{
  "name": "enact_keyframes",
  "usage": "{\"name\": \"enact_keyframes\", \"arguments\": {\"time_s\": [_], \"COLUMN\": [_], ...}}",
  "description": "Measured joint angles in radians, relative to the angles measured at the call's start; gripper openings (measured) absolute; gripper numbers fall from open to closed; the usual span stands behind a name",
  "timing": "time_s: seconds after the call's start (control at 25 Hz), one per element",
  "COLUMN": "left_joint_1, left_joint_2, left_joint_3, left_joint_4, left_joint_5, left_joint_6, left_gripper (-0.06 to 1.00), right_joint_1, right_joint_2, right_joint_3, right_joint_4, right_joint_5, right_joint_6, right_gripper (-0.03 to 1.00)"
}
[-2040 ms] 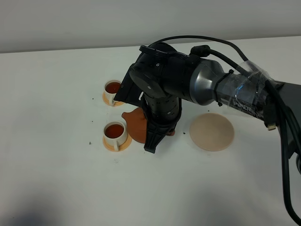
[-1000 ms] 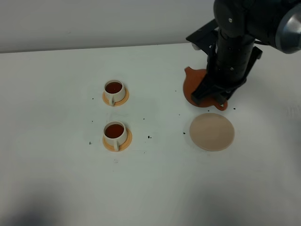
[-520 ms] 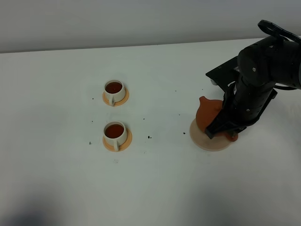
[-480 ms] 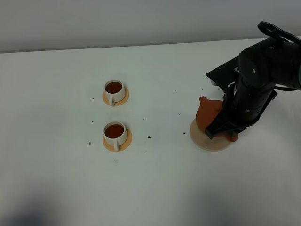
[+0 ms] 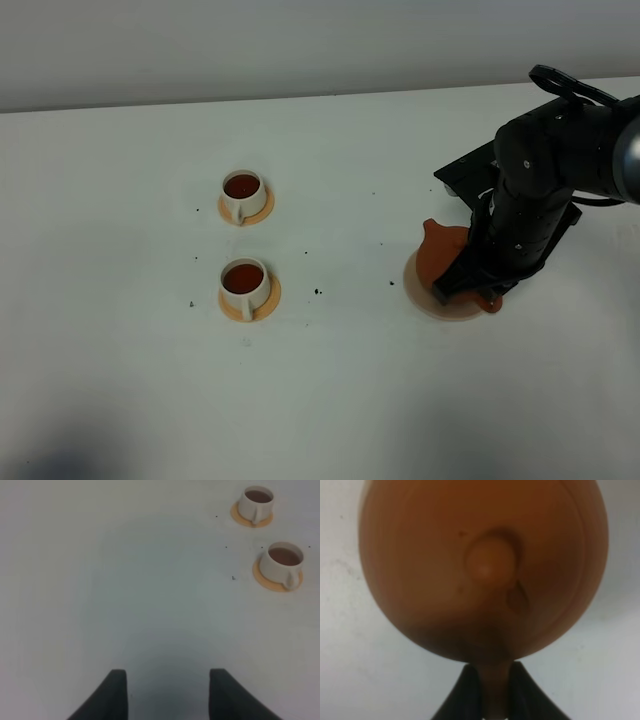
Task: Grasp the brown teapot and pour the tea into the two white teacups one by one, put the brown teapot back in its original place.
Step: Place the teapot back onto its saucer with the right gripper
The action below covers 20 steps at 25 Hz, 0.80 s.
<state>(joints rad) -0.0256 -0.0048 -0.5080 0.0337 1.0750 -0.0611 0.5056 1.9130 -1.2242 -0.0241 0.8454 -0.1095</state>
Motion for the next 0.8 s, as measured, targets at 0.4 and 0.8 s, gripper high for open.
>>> {"name": "enact_keyframes", "arguments": {"time_s": [0.4, 0.8], "left_joint_1": [0.000, 0.000], "left_joint_2": [0.000, 0.000], "left_joint_3": [0.000, 0.000], "left_joint_4": [0.000, 0.000], "left_joint_5": [0.000, 0.000], "left_joint_6": [0.000, 0.000], "left_gripper": [0.39, 0.39], "right_joint_1": [0.000, 0.000], "right_joint_2": [0.000, 0.000], "right_joint_3": [0.068, 0.068], "right_joint_4": [0.010, 0.024], "right_joint_5": [-0.060, -0.085], "right_joint_6": [0.020, 0.027], "right_gripper": [0.11, 0.23]}}
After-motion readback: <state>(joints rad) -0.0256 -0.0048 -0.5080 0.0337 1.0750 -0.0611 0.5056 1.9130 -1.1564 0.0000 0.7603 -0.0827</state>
